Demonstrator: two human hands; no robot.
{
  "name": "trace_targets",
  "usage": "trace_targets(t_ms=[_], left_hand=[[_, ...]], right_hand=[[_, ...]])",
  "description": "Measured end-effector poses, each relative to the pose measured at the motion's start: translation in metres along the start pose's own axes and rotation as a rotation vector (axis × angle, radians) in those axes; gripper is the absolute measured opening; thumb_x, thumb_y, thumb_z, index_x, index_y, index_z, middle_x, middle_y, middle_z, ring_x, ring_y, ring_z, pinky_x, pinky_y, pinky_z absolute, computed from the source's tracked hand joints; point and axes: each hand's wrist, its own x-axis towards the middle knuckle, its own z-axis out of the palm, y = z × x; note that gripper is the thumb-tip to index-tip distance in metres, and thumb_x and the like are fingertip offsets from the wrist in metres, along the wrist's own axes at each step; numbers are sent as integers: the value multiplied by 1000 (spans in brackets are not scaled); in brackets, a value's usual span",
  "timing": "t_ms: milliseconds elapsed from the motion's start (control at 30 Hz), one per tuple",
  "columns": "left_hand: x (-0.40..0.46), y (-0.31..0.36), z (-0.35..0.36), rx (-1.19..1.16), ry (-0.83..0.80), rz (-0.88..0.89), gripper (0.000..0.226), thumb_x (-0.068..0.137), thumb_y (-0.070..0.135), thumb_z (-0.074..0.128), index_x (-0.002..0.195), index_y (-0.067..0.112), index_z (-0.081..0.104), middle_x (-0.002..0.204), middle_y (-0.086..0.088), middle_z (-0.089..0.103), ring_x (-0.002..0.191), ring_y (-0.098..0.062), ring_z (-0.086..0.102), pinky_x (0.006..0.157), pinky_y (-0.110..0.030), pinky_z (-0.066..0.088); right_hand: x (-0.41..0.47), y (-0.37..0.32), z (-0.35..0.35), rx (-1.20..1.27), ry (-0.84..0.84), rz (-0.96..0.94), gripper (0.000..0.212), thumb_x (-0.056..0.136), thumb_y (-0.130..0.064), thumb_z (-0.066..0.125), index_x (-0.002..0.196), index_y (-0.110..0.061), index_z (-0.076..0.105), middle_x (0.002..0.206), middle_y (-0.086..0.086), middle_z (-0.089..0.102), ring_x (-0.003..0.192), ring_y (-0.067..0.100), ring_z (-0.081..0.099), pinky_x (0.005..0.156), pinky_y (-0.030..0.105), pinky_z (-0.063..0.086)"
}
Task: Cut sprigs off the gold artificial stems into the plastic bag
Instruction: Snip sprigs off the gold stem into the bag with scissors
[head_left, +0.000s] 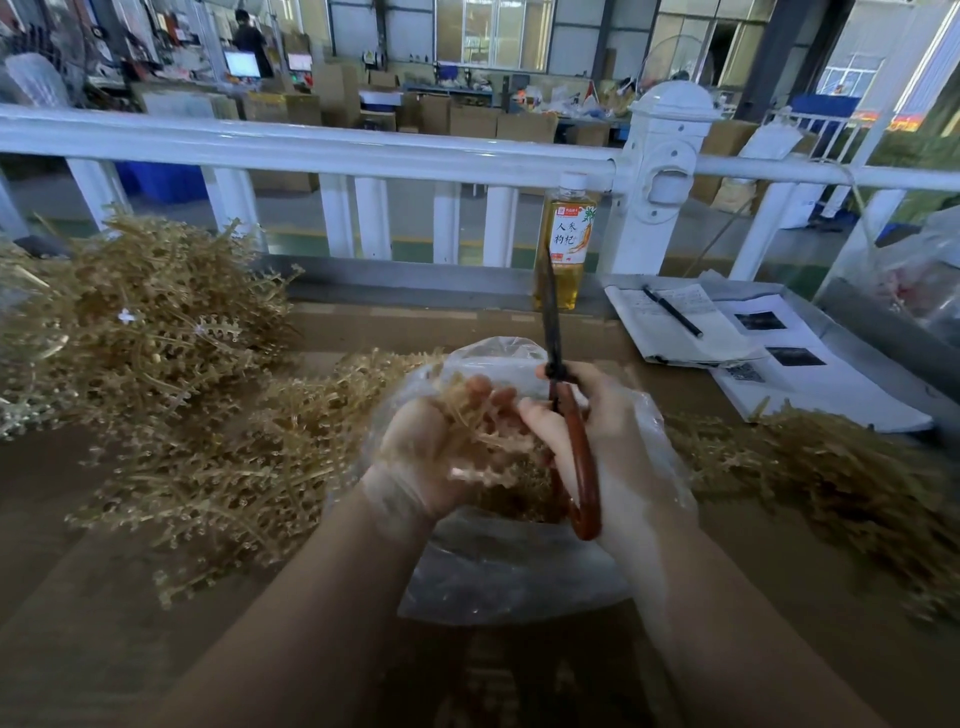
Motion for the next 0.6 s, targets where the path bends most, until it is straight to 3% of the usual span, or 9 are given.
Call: trace_targets(t_ms=[67, 133, 167, 233, 300, 367, 433, 500, 600], left_hand=[[-8, -5, 7, -10, -114, -129, 36, 99, 24, 35, 121, 4, 56, 107, -23, 63, 88, -32, 65, 90, -44, 51], [-10, -9, 14, 14, -100, -146, 37, 99, 22, 35, 111, -1, 61, 103, -24, 66, 86, -33, 67, 78, -42, 57], [-8, -11, 13, 27, -75, -118, 39, 100, 21, 33, 110, -2, 63, 111, -25, 64, 93, -33, 66, 83, -43, 54], [-4, -12, 10, 38, -2, -54, 42, 102, 20, 29, 129, -1, 54, 138, -22, 49, 124, -33, 51, 105, -43, 38], [-3, -11, 9, -18, 0, -66, 45, 104, 23, 26, 140, 0, 42, 146, -20, 39, 136, -30, 36, 113, -40, 26], [-7, -10, 8, -80, -26, -74, 55, 103, 35, 27, 134, -5, 47, 139, -26, 46, 130, -36, 43, 104, -45, 35], [-11, -9, 2, -149, -38, -43, 81, 96, 59, 27, 126, -13, 49, 128, -35, 51, 120, -45, 49, 91, -52, 42], [-15, -8, -4, -226, -83, -21, 104, 83, 76, 29, 125, -17, 44, 127, -40, 49, 121, -51, 46, 96, -57, 39], [-20, -9, -7, -176, -53, 21, 94, 71, 65, 57, 119, -15, 48, 121, -37, 55, 116, -50, 52, 97, -56, 43]], right_hand=[[2, 0, 1, -29, -26, 23, 29, 81, -14, 75, 106, -25, 63, 78, -18, 70, 71, -3, 66, 67, 11, 50], [3, -1, 0, -41, -64, 72, 35, 77, -17, 79, 107, -26, 65, 91, -9, 72, 80, 1, 67, 82, 21, 50], [3, -2, 0, -58, -87, 86, 37, 74, -18, 81, 107, -27, 66, 92, -9, 71, 80, -1, 67, 82, 22, 49], [2, -3, 1, -64, -93, 105, 38, 71, -15, 84, 103, -27, 68, 85, -12, 71, 74, -4, 66, 78, 19, 51], [1, -4, 0, 23, -29, 100, 39, 69, -6, 83, 100, -21, 67, 72, -12, 67, 59, -11, 61, 59, 6, 48], [3, -4, -4, 33, 66, 84, 41, 70, -2, 82, 104, -17, 63, 71, -15, 57, 49, -22, 50, 46, -2, 36], [5, -5, -9, 23, 144, 50, 41, 73, -1, 80, 106, -16, 61, 71, -16, 52, 43, -24, 45, 43, -4, 31], [7, -3, -13, 35, 206, 30, 42, 72, 0, 80, 108, -13, 62, 78, -14, 56, 49, -21, 51, 45, -4, 31], [8, 1, -12, -6, 242, 10, 44, 73, -3, 81, 111, -13, 61, 77, -19, 52, 54, -26, 49, 48, -6, 31]])
